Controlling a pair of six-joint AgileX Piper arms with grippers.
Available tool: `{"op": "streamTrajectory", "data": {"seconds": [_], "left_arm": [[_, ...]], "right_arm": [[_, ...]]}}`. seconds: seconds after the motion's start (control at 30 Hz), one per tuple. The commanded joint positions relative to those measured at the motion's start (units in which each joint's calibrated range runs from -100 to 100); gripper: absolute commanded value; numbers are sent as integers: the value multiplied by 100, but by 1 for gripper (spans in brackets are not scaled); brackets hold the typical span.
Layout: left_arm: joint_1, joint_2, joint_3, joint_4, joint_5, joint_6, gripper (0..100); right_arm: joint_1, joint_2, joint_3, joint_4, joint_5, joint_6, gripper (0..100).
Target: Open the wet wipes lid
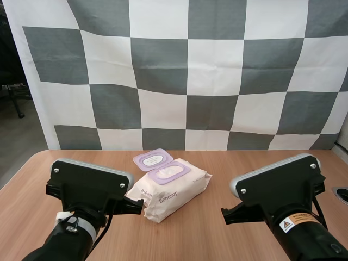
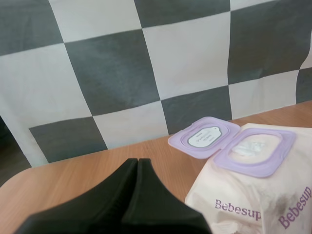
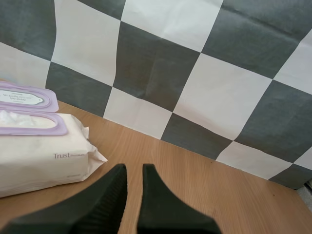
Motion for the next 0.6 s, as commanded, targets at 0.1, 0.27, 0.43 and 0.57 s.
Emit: {"op": "streamTrajectory", "data": {"seconds": [0.1,0.27,0.43,0.57], "left_arm": [[-407,-318,0,47,-388,6,0],[-510,-507,0,191,-426,35,0],[-510,-533,0,195,-426,35,0],[-516,-533,0,166,-307,35,0]], "right_arm": [[5,-167,742,9,-1045,11,22],[5,-167,742,233,-1240,11,22],[5,-167,742,395,-1258,11,22],[5,-167,742,395,-1258,11,22]]}}
